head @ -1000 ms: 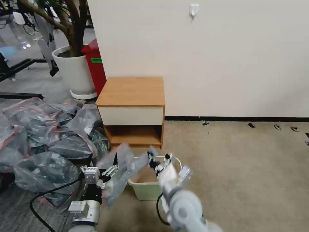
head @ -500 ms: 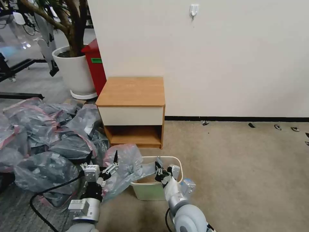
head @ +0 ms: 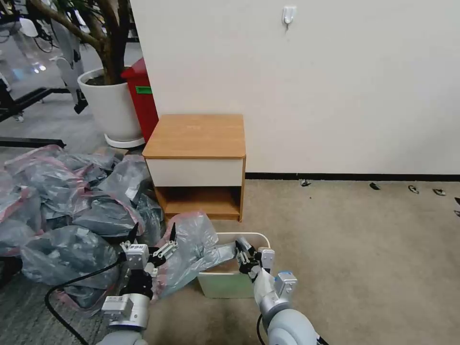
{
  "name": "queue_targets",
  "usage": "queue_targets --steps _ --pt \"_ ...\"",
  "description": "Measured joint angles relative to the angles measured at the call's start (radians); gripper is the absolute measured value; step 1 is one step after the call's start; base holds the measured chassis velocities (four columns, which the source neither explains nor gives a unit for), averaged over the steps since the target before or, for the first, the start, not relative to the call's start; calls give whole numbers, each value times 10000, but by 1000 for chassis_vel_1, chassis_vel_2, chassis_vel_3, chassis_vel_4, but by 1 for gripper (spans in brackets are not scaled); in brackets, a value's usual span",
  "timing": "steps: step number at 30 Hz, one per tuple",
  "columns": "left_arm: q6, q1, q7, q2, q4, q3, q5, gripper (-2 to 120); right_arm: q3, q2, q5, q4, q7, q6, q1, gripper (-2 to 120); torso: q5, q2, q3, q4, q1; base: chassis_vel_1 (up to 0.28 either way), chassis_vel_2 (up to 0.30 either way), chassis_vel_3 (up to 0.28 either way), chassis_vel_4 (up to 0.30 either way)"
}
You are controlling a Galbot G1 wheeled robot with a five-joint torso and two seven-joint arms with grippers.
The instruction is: Pick up the garbage bag from the table and place it over the trash can.
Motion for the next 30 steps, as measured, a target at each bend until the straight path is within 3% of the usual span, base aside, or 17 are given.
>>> queue_targets --steps 8,12,20,23,25,27,30 --pt "-6 -42 10 5 44 39 3 100 291 -219 -696 171 56 -87 -215 80 0 -2 0 0 0 0 0 0 0" --pt "6 -100 173 31 -48 135 -607 100 447 -225 -702 237 72 -88 -217 97 1 -2 0 -1 0 0 0 0 0" --pt "21 -97 507 178 124 202 -855 100 596 -164 -667 302 83 -35 -220 100 0 -2 0 0 0 0 0 0 0" --pt "-23 -72 1479 299 -270 228 -1847 100 711 -111 -651 313 87 4 -234 100 1 -2 0 0 0 0 0 0 0" --pt "37 -57 1734 346 -371 254 -2137 100 749 -90 -648 313 90 14 -246 100 0 -2 0 0 0 0 0 0 0" --pt "541 1 2159 481 -473 255 -2786 100 844 -48 -643 331 93 46 -298 100 1 -1 0 0 -1 0 0 0 0" --pt "1153 13 2251 570 -428 248 -3330 100 926 -23 -639 351 96 77 -366 100 1 -1 0 0 0 0 0 0 0"
